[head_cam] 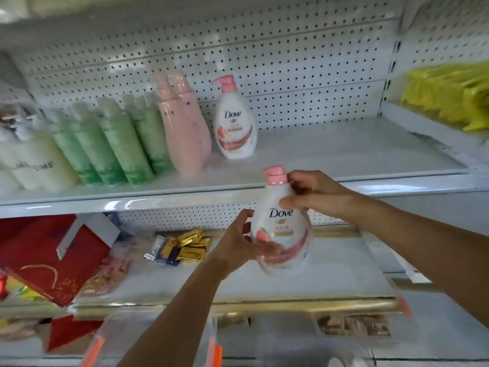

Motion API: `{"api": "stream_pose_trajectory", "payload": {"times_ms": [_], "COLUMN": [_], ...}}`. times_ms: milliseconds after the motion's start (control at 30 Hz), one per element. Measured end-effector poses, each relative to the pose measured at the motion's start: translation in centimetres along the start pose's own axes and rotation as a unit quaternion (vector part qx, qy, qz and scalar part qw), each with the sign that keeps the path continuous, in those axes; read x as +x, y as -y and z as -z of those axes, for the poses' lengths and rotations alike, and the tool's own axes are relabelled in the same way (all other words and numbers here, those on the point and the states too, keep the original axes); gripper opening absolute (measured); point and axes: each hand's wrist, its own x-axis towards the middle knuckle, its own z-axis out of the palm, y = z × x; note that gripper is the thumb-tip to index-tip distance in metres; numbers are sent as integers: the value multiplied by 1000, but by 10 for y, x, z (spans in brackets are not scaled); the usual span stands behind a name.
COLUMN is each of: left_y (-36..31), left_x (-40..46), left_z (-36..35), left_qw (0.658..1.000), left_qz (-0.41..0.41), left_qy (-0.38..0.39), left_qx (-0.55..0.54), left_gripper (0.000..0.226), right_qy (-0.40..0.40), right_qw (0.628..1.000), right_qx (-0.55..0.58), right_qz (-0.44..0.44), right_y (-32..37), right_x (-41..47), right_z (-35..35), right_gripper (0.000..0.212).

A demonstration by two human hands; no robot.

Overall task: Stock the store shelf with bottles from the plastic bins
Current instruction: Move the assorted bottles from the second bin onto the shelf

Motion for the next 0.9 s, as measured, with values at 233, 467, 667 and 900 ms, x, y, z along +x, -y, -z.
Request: {"api": "stream_pose_trajectory", "payload": {"times_ms": [233,467,667,900], "left_y": [-65,-111,-115,-102], "left_x": [8,32,61,86], "left_z": [45,85,100,112], "left_qw": [994,987,980,983], "left_qz": [-74,-109,-131,-128], "left_qy": [-47,-66,-97,-86], "left_qx": [60,93,110,97], "left_gripper": [68,86,87,85], "right_qy": [-9,-15,-43,-61], "right_qw": [998,994,990,992], "right_qx": [-23,-33,-51,-75], "right_qz": [60,102,122,87], "right_y": [67,108,111,106], "right_x": [34,74,104,128], "right_z": [11,17,13,7], "right_gripper": [36,44,43,42]}}
